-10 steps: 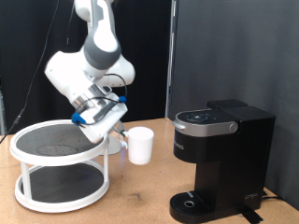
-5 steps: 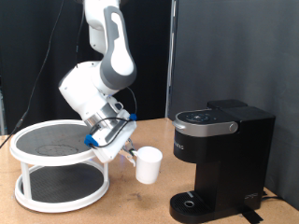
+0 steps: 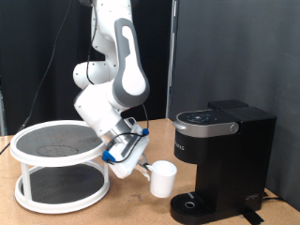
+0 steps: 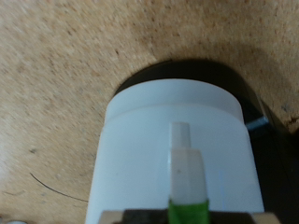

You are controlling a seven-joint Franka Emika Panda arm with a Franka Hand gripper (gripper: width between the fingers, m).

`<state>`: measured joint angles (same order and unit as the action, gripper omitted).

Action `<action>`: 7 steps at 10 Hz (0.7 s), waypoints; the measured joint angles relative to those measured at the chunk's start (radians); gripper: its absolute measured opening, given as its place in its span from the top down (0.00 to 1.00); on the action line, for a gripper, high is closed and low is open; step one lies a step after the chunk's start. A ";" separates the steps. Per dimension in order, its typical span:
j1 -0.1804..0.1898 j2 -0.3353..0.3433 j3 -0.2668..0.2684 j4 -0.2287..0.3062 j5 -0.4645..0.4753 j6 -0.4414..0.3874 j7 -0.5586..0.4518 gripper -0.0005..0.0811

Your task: Make a cup of coffee with the keurig machine

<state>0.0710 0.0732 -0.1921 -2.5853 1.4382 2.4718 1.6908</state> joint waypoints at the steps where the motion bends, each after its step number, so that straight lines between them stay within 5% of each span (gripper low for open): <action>1: 0.009 0.009 0.019 0.006 0.048 0.002 -0.026 0.98; 7: 0.059 0.065 0.123 0.064 0.309 0.090 -0.137 0.98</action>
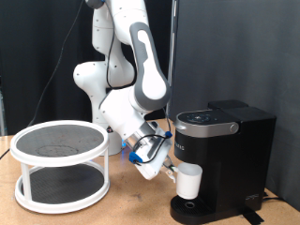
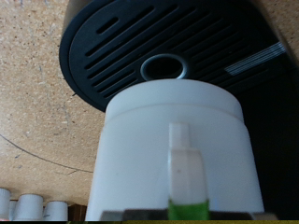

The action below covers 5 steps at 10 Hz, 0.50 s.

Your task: Make a cup of coffee with the keurig machine

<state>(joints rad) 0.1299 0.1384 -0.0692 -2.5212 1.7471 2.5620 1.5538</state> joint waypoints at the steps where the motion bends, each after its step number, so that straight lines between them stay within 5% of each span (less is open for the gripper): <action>1: 0.004 0.014 0.009 0.011 0.033 0.011 -0.023 0.98; 5: 0.010 0.064 0.034 0.038 0.080 0.036 -0.052 0.98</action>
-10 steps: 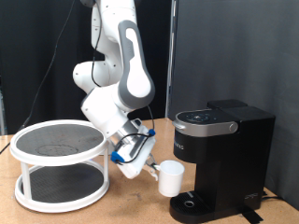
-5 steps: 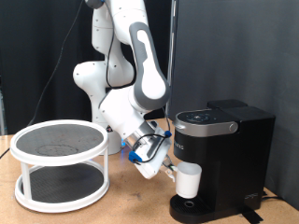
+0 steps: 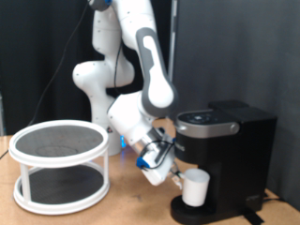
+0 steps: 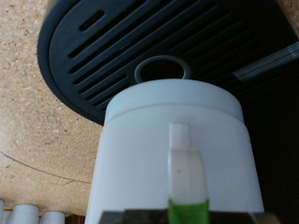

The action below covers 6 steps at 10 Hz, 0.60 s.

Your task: Make a cup of coffee with the keurig machine

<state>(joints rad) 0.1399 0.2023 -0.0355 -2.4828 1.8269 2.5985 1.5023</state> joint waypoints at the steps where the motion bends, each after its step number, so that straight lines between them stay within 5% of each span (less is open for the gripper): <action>1: 0.000 0.012 0.003 0.003 0.007 0.005 -0.009 0.98; 6: -0.001 0.054 0.006 0.013 0.030 0.010 -0.038 0.98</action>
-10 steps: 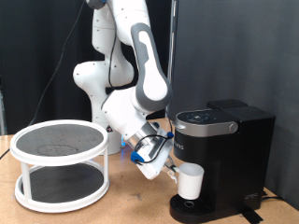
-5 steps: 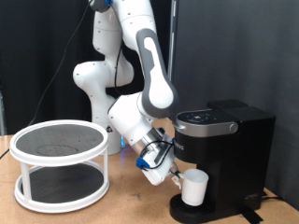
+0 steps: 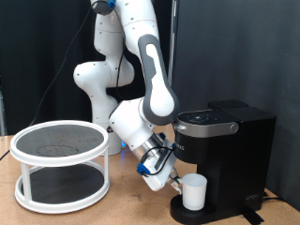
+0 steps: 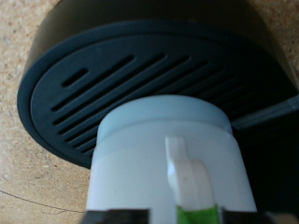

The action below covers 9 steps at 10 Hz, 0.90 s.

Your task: Make a cup of coffee with the keurig machine

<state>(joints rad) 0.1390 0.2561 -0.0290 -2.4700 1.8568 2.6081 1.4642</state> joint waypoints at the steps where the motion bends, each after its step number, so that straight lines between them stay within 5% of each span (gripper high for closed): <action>1: -0.001 0.001 0.000 -0.003 0.000 0.000 -0.001 0.87; 2: -0.004 0.000 -0.002 -0.013 -0.013 -0.004 -0.001 0.64; 3: -0.013 -0.003 -0.007 -0.034 -0.057 -0.022 0.013 0.64; 5: -0.050 -0.039 -0.034 -0.093 -0.179 -0.108 0.058 0.26; 6: -0.071 -0.065 -0.049 -0.120 -0.218 -0.157 0.071 0.26; 7: -0.091 -0.092 -0.065 -0.144 -0.237 -0.197 0.076 0.12; 9: -0.108 -0.126 -0.072 -0.170 -0.246 -0.221 0.083 0.09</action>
<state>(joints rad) 0.0312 0.1297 -0.1013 -2.6401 1.6105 2.3873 1.5468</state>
